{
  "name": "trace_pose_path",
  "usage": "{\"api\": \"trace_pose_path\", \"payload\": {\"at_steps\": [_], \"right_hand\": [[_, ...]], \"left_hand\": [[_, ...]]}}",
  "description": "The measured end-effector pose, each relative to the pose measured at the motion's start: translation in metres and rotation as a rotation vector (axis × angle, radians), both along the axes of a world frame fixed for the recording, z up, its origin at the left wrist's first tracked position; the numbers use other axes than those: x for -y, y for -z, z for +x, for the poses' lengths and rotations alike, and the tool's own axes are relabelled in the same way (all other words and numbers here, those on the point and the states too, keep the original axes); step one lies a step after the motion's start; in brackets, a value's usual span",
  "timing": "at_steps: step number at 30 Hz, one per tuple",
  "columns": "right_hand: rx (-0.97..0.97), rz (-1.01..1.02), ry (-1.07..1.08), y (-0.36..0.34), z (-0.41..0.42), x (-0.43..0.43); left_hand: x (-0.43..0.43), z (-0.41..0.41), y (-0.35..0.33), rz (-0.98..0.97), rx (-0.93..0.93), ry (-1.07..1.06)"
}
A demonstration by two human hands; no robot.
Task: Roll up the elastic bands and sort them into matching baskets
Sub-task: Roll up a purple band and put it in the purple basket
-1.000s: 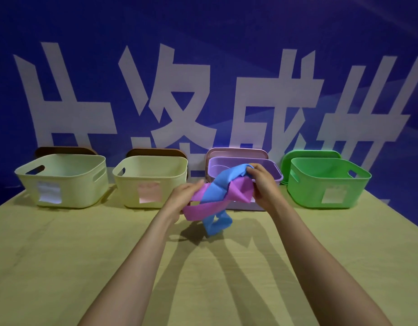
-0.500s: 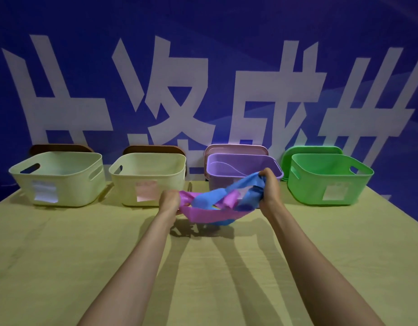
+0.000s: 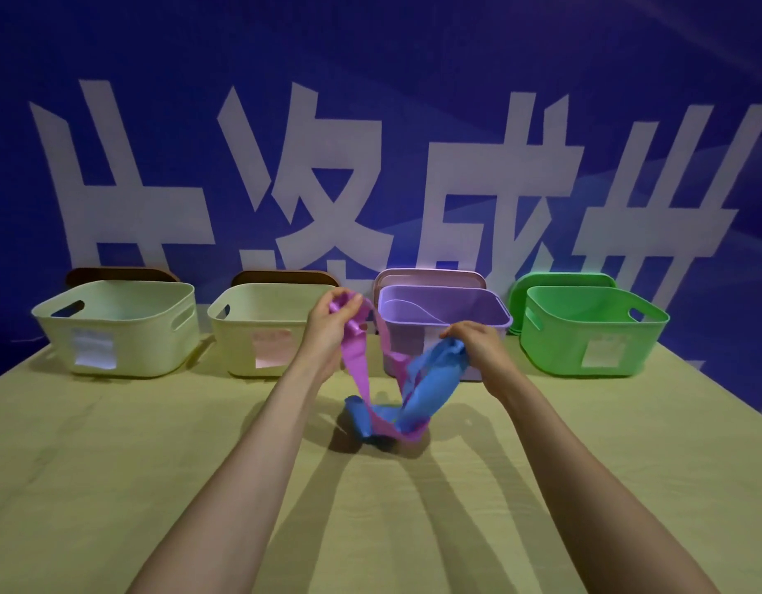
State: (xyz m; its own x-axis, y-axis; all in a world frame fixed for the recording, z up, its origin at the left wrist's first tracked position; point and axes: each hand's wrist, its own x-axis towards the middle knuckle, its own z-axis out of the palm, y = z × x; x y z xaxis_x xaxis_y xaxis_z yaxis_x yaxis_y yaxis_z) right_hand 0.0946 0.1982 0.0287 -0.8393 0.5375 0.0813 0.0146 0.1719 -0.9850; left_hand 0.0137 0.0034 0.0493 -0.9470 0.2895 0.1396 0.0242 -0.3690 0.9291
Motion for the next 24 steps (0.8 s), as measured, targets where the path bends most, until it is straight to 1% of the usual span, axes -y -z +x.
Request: {"api": "trace_pose_path", "payload": {"at_steps": [2, 4, 6, 8, 11, 13, 16, 18, 20, 22, 24], "right_hand": [[0.169, 0.065, -0.223, 0.005, 0.005, 0.003], [0.315, 0.103, -0.42, 0.01, 0.007, 0.006], [0.349, 0.078, -0.49, 0.016, 0.007, 0.009], [0.282, 0.067, -0.407, 0.021, 0.007, 0.014], [0.143, 0.07, -0.159, 0.016, 0.006, 0.014], [0.112, 0.02, -0.1, 0.005, 0.009, 0.014], [0.024, -0.165, -0.268, -0.015, 0.014, 0.02], [-0.083, -0.309, -0.37, -0.028, 0.017, 0.026], [-0.156, -0.375, -0.429, -0.037, 0.017, 0.028], [-0.157, -0.307, -0.46, -0.042, 0.018, 0.029], [-0.079, -0.159, -0.443, -0.042, 0.018, 0.032]], "left_hand": [[-0.004, 0.007, -0.012, 0.077, -0.012, 0.063], [-0.007, 0.014, -0.018, 0.073, -0.03, 0.113], [-0.01, 0.019, -0.019, 0.049, -0.037, 0.144], [-0.012, 0.022, -0.02, 0.037, -0.03, 0.132], [-0.008, 0.018, -0.017, 0.013, -0.011, 0.032], [-0.004, 0.016, -0.013, -0.045, 0.036, 0.014], [-0.003, 0.016, -0.002, -0.15, 0.053, 0.078], [-0.005, 0.019, -0.001, -0.193, 0.007, 0.098], [-0.008, 0.02, -0.006, -0.196, -0.059, 0.091], [-0.008, 0.023, -0.015, -0.221, -0.148, 0.074], [-0.006, 0.025, -0.025, -0.204, -0.225, 0.093]]}}
